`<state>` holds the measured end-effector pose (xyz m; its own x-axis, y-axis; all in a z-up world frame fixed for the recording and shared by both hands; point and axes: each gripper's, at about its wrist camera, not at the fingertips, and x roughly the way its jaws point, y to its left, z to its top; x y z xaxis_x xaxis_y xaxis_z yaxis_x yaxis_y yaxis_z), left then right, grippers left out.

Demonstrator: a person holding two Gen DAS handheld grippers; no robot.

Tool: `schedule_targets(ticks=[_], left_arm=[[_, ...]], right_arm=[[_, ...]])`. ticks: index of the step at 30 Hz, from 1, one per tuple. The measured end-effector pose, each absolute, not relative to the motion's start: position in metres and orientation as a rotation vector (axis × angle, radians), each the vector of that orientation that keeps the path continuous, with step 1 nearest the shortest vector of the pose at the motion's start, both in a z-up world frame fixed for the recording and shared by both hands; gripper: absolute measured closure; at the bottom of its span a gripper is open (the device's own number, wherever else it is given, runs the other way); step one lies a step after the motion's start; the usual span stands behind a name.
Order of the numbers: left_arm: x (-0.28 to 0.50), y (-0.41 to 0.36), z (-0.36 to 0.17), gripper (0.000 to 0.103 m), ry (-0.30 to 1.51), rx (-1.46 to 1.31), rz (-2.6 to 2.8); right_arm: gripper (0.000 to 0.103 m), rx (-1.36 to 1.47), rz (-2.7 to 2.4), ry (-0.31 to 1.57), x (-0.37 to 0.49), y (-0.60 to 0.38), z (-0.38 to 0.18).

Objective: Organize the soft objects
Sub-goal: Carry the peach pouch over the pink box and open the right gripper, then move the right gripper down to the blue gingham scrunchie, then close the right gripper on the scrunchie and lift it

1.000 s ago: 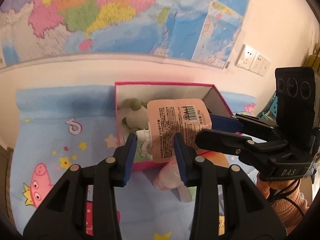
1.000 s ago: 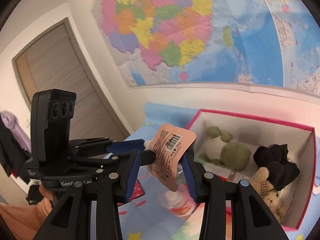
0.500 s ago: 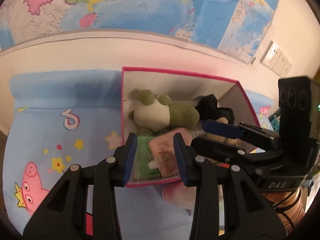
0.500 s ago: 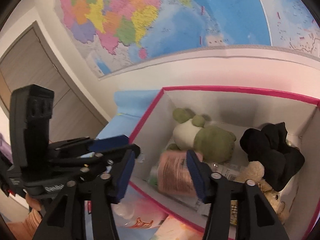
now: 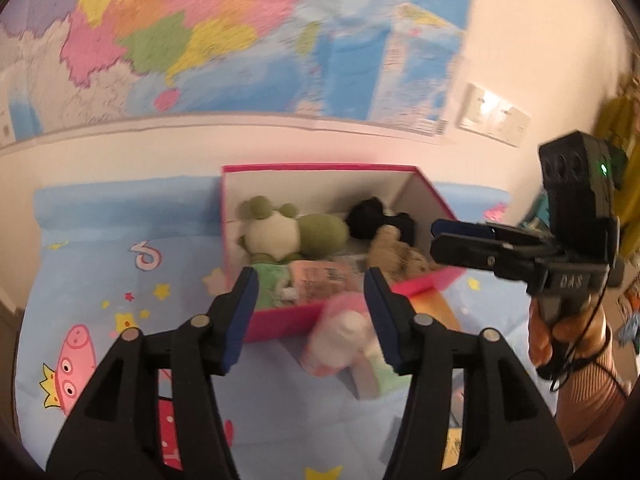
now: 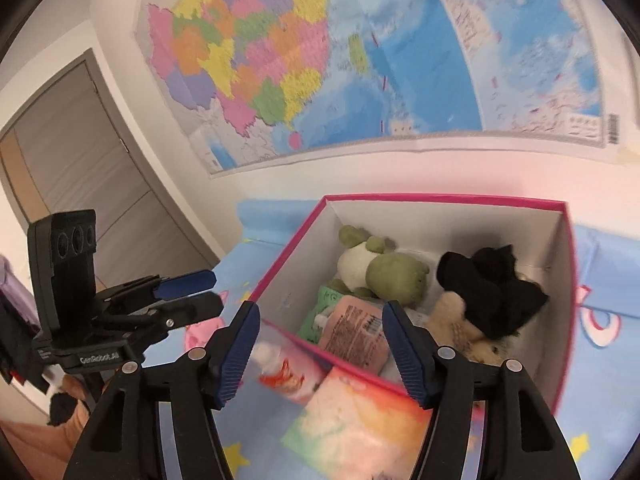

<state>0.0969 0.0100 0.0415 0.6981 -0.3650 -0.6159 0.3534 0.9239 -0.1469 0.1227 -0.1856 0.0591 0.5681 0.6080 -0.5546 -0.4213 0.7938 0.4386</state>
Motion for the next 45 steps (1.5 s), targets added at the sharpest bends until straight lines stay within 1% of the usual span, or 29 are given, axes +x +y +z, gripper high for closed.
schedule_targets(ticks=[7, 13, 21, 32, 37, 38, 40, 41, 42, 43, 44, 45], left_arm=[[0.060, -0.014, 0.034, 0.044, 0.684, 0.021, -0.502], [0.038, -0.033, 0.019, 0.044, 0.722, 0.039, -0.564], [0.019, -0.059, -0.012, 0.044, 0.815, 0.042, -0.644], [0.003, -0.076, -0.045, 0.044, 0.919, 0.053, -0.683], [-0.002, -0.078, -0.049, 0.045, 0.932, 0.054, -0.681], [-0.002, -0.077, -0.049, 0.044, 0.933, 0.055, -0.682], [-0.002, -0.076, -0.049, 0.044, 0.936, 0.056, -0.680], [-0.002, -0.076, -0.050, 0.044, 0.939, 0.055, -0.679], [-0.002, -0.075, -0.051, 0.044, 0.943, 0.053, -0.678], [-0.002, -0.074, -0.052, 0.044, 0.948, 0.051, -0.677], [-0.001, -0.074, -0.053, 0.045, 0.953, 0.048, -0.679], [-0.002, -0.073, -0.054, 0.045, 0.959, 0.044, -0.683]], right_arm=[[0.035, 0.239, 0.607, 0.746, 0.075, -0.207, 0.059], [0.035, 0.247, 0.570, 0.801, 0.038, -0.227, 0.035], [0.035, 0.318, 0.513, 0.903, 0.004, -0.251, -0.005], [0.035, 0.252, 0.644, 0.993, -0.067, -0.240, -0.022], [0.037, 0.211, 0.634, 1.057, -0.069, -0.222, -0.046], [0.038, 0.202, 0.622, 1.060, -0.069, -0.219, -0.050], [0.049, 0.173, 0.599, 1.059, -0.069, -0.213, -0.055], [0.049, 0.157, 0.592, 1.050, -0.069, -0.209, -0.057], [0.053, 0.150, 0.594, 1.036, -0.070, -0.208, -0.057], [0.061, 0.147, 0.599, 1.036, -0.070, -0.207, -0.057], [0.064, 0.132, 0.594, 1.034, -0.070, -0.205, -0.058], [0.073, 0.122, 0.586, 1.029, -0.070, -0.205, -0.058]])
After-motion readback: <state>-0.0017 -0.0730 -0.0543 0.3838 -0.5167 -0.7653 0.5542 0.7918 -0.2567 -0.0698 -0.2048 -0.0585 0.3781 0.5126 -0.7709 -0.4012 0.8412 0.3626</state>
